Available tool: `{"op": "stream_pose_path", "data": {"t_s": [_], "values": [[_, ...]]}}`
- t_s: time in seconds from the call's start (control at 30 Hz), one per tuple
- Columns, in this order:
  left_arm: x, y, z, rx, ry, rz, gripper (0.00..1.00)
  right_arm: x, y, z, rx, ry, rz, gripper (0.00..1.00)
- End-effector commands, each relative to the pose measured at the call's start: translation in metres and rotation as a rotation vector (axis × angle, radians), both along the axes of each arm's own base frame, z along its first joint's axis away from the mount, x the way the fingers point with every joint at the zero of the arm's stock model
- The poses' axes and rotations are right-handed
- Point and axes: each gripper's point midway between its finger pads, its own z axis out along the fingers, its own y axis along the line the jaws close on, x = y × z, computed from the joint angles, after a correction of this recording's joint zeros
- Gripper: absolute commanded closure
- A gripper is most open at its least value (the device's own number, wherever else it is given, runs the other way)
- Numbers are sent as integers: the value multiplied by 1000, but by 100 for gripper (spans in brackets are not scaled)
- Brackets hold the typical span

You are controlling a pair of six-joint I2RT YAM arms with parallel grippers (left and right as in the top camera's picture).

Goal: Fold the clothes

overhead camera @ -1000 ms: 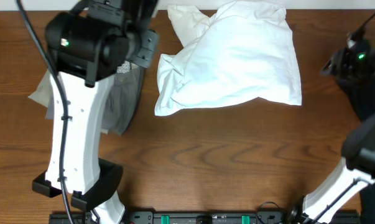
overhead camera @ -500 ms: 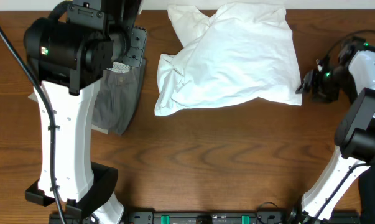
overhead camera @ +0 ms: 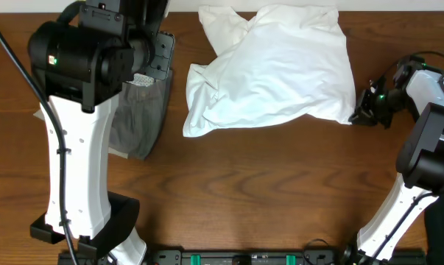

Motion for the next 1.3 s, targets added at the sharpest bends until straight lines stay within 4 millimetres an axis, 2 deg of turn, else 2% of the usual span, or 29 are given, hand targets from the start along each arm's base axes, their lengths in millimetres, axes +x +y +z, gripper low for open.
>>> {"op": "stream_pose_path", "data": {"t_s": [0.0,0.07,0.2,0.23,0.37,0.53,0.67,0.87,0.97,1.1,1.27], "values": [[-7,3,2,-5,9,9,54,0,-25,14,-59,-11,-43,98],[-7,3,2,-5,9,9,54,-5,-55,33,-167,-8,-69,99],[-7,3,1,-5,10,9,54,-22,-113,86,-392,-30,-140,99],[-7,3,1,-7,11,12,54,-25,-121,97,-421,-48,-150,99],[-8,-7,-3,-49,35,-24,54,-34,-134,132,-462,-120,-173,99],[-12,-33,-28,-143,164,-103,54,-36,-134,146,-474,-149,-182,99],[-17,-58,-67,-226,338,-153,55,-37,-133,146,-473,-147,-182,99],[-20,-88,-147,-211,529,-201,55,-35,-131,146,-459,-155,-182,99],[-22,-115,-188,-236,573,-262,54,-34,-128,146,-442,-163,-182,99],[-45,-151,-241,-289,658,-352,54,-33,-127,146,-433,-169,-183,99],[-81,-165,-290,-285,773,-309,54,-33,-127,146,-432,-168,-183,99]]}}
